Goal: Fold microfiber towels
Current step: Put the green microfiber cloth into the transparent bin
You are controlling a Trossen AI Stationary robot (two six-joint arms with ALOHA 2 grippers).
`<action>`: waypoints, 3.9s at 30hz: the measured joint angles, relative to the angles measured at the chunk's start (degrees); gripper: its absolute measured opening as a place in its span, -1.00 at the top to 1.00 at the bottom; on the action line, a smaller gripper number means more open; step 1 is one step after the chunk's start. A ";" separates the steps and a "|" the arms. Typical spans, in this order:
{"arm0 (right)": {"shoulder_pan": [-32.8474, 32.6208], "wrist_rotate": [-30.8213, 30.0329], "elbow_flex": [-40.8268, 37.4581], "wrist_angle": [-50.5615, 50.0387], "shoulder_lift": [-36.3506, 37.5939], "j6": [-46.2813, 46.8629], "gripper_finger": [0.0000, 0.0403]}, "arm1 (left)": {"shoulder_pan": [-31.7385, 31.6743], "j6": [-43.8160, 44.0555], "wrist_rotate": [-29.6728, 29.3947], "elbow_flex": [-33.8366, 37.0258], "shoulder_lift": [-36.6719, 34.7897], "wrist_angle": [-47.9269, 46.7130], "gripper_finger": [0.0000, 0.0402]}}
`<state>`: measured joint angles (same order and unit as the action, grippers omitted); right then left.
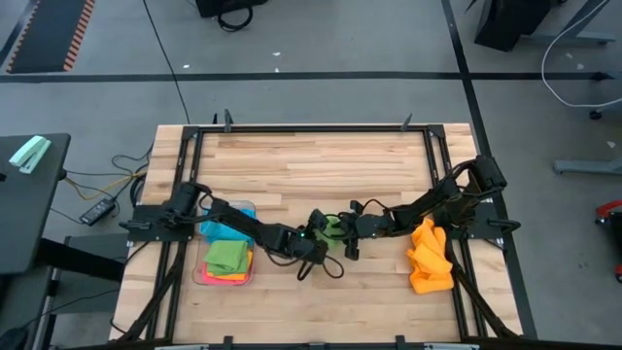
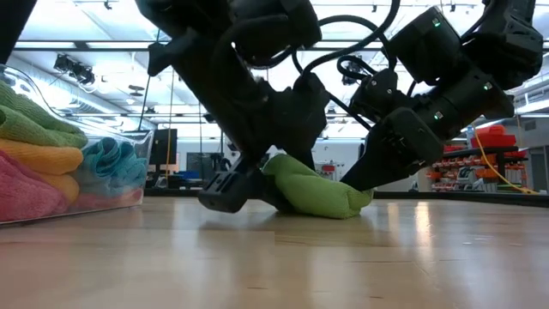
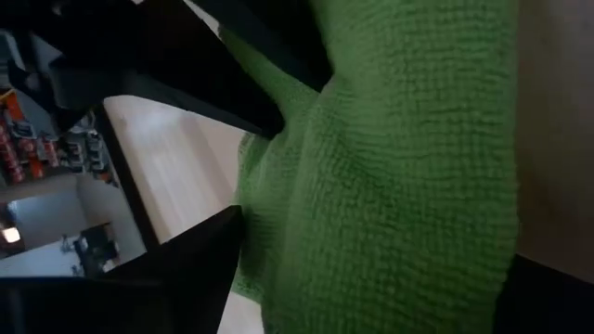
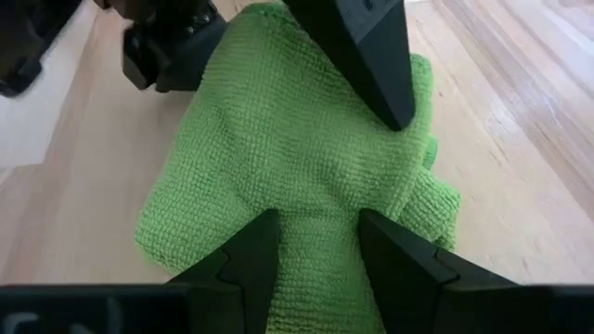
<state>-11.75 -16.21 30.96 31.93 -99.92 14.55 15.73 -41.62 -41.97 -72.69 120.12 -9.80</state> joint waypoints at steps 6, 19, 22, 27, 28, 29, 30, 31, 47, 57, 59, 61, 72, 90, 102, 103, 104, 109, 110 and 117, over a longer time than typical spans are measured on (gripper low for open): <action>0.00 0.00 0.00 0.27 0.00 -0.13 0.20 | -1.29 -0.20 1.03 -0.04 0.19 0.10 -0.46; 0.00 0.16 0.00 0.58 1.12 -0.76 0.20 | -1.49 5.12 3.59 -0.02 0.26 -0.18 -0.01; 0.00 0.76 0.00 -0.46 3.22 -0.88 0.20 | -1.50 8.21 5.17 0.00 0.28 -0.27 0.19; -0.02 0.87 0.00 -9.71 10.17 -1.20 0.20 | -1.60 12.58 10.54 0.00 -0.84 -2.61 0.53; -0.02 0.55 0.00 -11.95 11.99 -1.17 0.20 | -1.60 13.13 11.59 0.00 -1.38 -3.74 0.59; -0.06 0.10 0.00 -13.95 13.88 -1.16 0.20 | -1.55 14.02 13.04 0.06 -2.25 -5.08 0.66; -0.14 -0.46 0.00 -16.24 15.80 -1.16 0.20 | -1.47 14.76 14.93 0.07 -3.29 -6.27 0.72; -0.18 -0.97 0.00 -17.77 17.54 -1.14 0.20 | -1.52 15.71 16.87 0.07 -4.39 -7.17 0.78; 0.12 -6.91 0.02 -25.20 26.01 -7.02 0.20 | -5.89 45.74 52.48 0.02 -23.78 -32.74 0.70; 0.13 -6.92 0.04 -24.48 26.01 -7.52 0.20 | -6.09 56.65 59.46 0.02 -34.34 -51.63 0.80; 0.11 -6.91 0.04 -24.38 26.01 -7.52 0.20 | -5.39 57.94 59.90 0.00 -36.07 -54.00 0.79; 0.09 -6.91 0.04 -24.27 26.01 -7.51 0.20 | -4.57 59.78 59.92 0.00 -37.82 -57.06 0.79; -1.25 -6.62 0.04 -24.00 26.01 -6.80 0.20 | -2.23 75.59 32.80 0.02 -52.37 -68.63 0.79; -1.25 -6.73 0.04 -23.42 26.01 -5.05 0.20 | 24.32 84.84 -0.58 0.00 -34.12 -80.30 0.83; -3.13 -7.21 0.04 -23.44 26.01 -0.88 0.20 | 30.16 95.43 1.60 12.12 -28.23 -80.30 0.81; -3.36 -7.77 0.04 -23.46 26.01 -0.60 0.20 | 30.70 96.19 1.25 12.76 -28.22 -80.24 0.82; -3.50 -8.15 0.04 -23.50 26.01 -0.30 0.20 | 30.95 96.45 1.11 13.26 -27.93 -80.35 0.84; -3.47 -9.38 0.04 -23.48 26.01 0.50 0.20 | 30.33 95.49 0.36 15.29 -27.13 -80.31 0.87; -3.39 -9.40 0.04 -23.44 26.01 0.50 0.20 | 29.79 95.88 0.13 15.96 -27.12 -80.13 0.87; -3.39 -9.90 0.04 -23.37 26.01 0.59 0.20 | 26.38 99.69 0.17 20.32 -27.11 -78.94 0.85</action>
<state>-15.14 -26.11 31.00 8.56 -73.91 15.14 42.11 58.07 -41.80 -52.37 93.01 -88.74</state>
